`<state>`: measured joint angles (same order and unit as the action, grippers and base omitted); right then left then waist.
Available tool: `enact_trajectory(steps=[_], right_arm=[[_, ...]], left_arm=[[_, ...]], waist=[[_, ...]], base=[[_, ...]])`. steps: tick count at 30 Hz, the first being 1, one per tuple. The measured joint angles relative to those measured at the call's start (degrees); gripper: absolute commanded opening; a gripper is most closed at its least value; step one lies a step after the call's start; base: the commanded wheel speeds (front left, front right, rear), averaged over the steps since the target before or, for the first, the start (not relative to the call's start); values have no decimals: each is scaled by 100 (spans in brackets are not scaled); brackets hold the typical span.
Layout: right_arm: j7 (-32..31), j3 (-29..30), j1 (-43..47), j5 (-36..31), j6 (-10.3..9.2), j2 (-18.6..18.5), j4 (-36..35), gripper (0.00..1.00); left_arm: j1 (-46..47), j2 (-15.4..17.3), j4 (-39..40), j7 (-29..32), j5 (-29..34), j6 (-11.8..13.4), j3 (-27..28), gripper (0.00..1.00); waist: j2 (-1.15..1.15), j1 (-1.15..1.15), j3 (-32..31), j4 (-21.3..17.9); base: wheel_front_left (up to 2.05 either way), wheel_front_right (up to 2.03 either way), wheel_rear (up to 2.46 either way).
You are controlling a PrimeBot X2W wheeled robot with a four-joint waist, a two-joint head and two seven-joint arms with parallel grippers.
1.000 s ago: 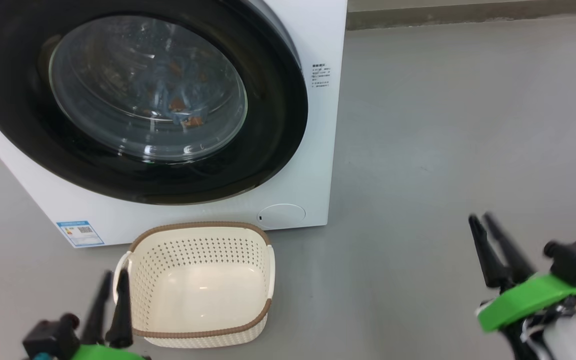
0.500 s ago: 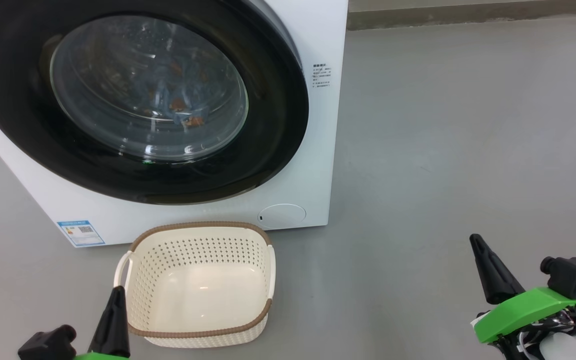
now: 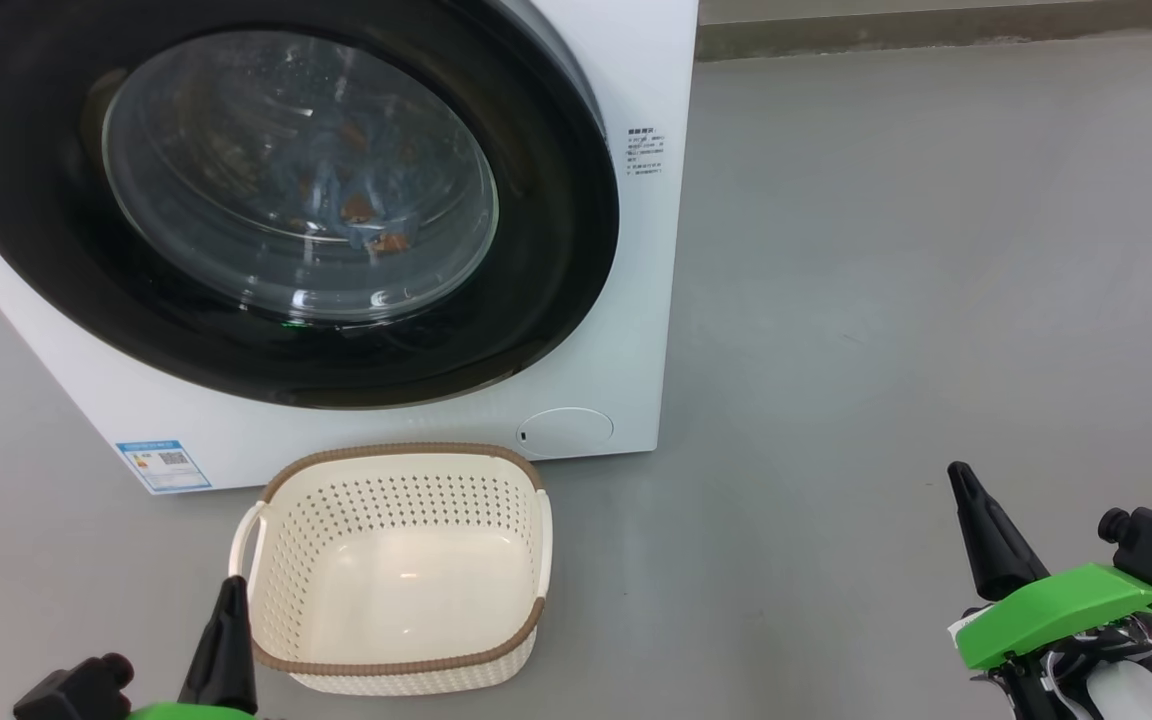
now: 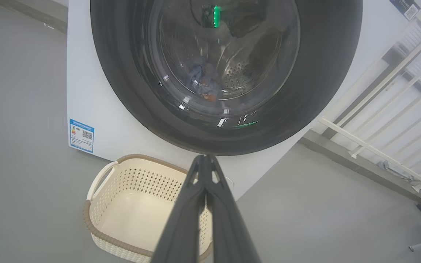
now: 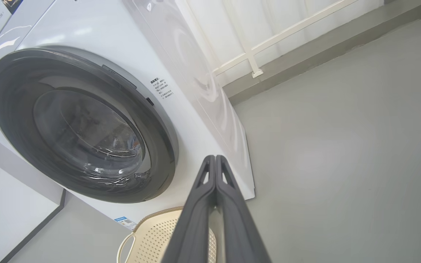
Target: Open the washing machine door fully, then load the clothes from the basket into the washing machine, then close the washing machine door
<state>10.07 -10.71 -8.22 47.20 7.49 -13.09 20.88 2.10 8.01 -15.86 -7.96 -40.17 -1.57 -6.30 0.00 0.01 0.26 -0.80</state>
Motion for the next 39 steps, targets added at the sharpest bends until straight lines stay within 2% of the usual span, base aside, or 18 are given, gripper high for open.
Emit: enact_trajectory(steps=[39], right_arm=[[-648, 731, 57, 1794, -1, 394, -187, 0]], left_arm=[[30, -204, 1, 594, -2067, -223, 453, 0]], waist=[[0, 0, -8, 32]], base=[[0, 0, 0]])
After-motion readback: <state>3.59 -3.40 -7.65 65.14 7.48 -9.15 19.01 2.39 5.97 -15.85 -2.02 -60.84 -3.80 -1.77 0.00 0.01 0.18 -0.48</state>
